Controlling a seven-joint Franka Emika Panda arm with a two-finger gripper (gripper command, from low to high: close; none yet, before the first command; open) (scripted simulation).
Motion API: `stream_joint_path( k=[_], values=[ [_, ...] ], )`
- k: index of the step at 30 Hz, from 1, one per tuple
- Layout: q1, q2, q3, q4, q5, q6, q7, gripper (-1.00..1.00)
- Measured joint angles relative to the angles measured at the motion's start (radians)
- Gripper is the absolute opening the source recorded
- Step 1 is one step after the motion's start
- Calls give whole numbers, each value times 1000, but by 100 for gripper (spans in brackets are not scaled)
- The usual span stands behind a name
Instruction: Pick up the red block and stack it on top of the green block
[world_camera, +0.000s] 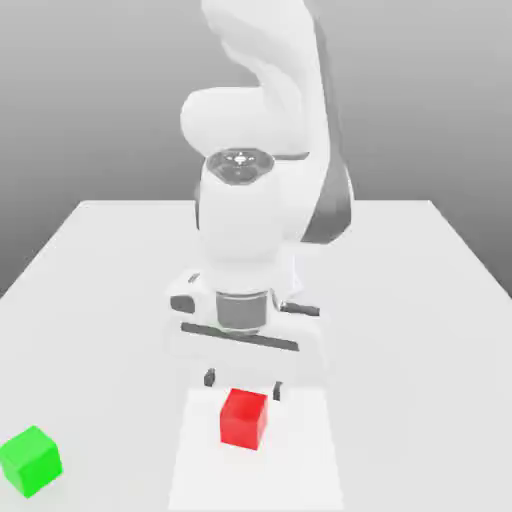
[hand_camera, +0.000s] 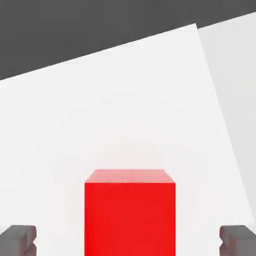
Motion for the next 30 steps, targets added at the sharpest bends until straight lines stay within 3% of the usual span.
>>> stream_joint_path(
  k=[1,2,9,15,27,30],
  values=[
    [3,36,-4,5,-3,31,3,0],
    [6,68,-7,9,-7,58,6,-100],
    [5,75,-7,10,-11,64,9,-100],
    [-2,-117,5,-18,9,-100,-6,-100],
    [-266,28,-195,375,82,-352,147,-100],
    [-298,117,-203,417,117,-306,142,-100]
  ],
)
